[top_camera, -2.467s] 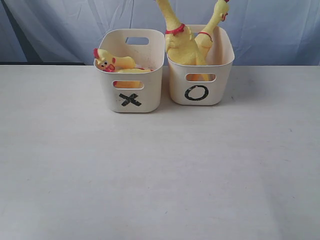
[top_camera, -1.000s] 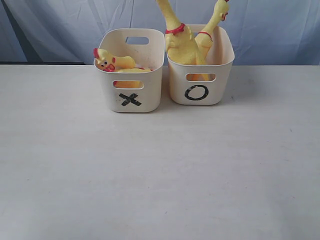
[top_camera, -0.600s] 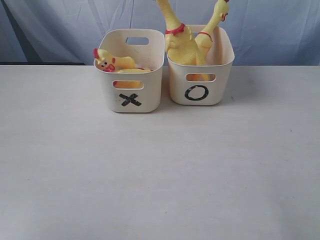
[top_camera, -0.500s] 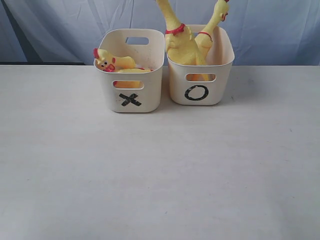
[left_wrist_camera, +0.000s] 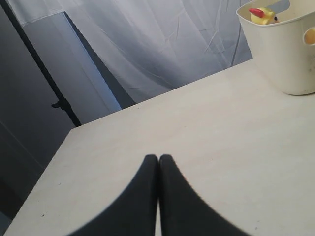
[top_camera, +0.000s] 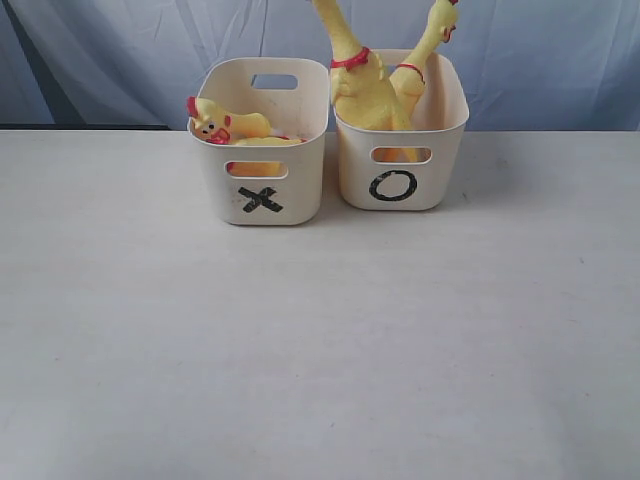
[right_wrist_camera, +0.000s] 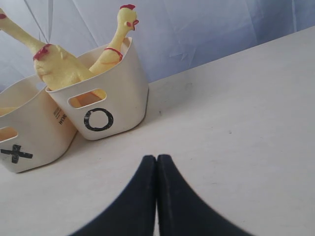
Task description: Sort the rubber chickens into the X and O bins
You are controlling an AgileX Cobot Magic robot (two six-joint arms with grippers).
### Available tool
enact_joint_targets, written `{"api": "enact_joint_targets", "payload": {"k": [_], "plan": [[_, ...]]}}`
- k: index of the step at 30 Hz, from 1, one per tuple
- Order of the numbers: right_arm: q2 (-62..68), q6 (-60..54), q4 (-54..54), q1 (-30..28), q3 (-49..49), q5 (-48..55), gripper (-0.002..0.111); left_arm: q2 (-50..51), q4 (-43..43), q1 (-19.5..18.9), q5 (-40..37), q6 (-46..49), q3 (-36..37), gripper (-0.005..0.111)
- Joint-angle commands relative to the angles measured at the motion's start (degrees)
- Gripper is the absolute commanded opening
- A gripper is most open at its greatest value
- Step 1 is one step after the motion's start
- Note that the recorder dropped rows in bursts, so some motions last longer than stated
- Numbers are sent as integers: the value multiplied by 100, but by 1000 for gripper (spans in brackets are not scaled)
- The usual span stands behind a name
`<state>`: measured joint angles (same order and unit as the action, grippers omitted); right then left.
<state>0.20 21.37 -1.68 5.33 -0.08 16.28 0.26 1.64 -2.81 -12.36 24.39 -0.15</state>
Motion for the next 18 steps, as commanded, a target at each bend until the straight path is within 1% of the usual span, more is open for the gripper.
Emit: {"api": "enact_joint_targets", "payload": {"k": [1,6,8,12,16,18], "plan": [[-20,-317,-13,-21,8,-50,-1,-26,21,1,19,-55,15,0],[-20,-1024,-13,-21,8,-62,-1,-26,21,1,9,-66,15,0],[-20,-1232,-33,-21,8,-62,-1,-26,21,1,-4,-212,15,0],[-20,-1717,-80,-21,8,-62,-1,-26,21,1,-4,-1052,15,0],[-20,-1805,-94,-21,8,-51,-1,-26,32,1,-4,-1938,15,0],[-20,-1816,-94,-21,8,-51,-1,-26,32,1,-4,-2086,15,0]]}}
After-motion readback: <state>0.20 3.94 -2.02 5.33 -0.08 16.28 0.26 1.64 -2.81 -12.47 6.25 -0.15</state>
